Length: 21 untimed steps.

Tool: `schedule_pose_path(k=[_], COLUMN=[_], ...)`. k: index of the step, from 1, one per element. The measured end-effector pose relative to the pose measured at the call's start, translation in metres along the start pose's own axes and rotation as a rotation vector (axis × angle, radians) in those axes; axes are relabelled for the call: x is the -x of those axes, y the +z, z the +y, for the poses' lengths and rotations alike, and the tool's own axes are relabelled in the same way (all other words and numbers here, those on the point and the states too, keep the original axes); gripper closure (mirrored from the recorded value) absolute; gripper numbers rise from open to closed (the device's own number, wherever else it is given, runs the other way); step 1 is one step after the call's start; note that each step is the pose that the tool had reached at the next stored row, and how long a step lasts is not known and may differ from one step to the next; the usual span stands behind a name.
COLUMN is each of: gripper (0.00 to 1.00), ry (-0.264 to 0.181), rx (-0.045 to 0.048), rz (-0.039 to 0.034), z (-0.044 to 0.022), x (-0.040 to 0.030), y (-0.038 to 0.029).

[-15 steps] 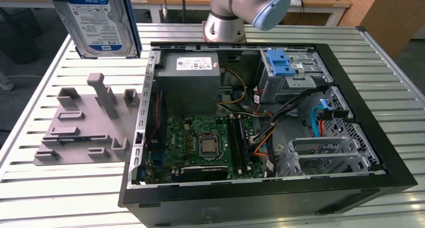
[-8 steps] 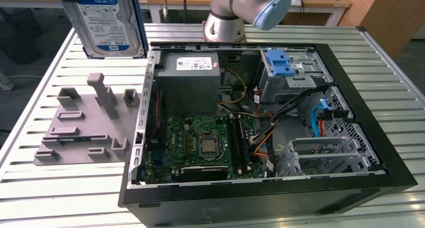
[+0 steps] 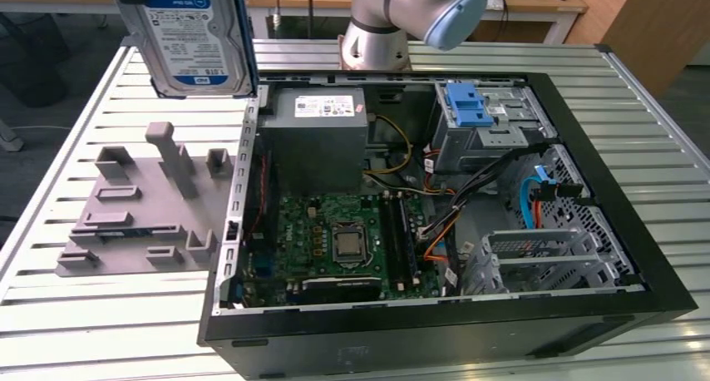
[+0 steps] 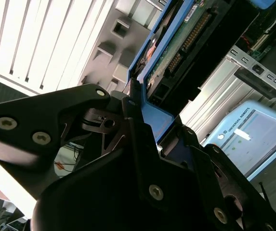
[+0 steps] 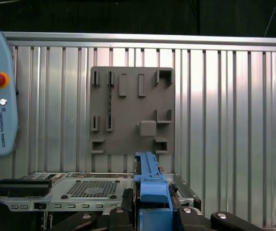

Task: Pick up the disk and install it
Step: 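Pick up the disk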

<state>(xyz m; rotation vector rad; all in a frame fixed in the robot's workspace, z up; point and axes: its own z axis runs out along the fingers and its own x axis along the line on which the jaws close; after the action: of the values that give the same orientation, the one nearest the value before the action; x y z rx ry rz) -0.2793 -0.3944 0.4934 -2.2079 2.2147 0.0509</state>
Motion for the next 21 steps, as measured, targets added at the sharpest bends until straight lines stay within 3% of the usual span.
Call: schedule_pose_path(k=[11,21], gripper=[0.64,0.64], ry=[0.0,0.0], rx=[0.0,0.0], rz=[0.0,0.0], z=[-0.0224,-0.0357], x=[-0.0011,-0.0057], y=[-0.0003,-0.0007])
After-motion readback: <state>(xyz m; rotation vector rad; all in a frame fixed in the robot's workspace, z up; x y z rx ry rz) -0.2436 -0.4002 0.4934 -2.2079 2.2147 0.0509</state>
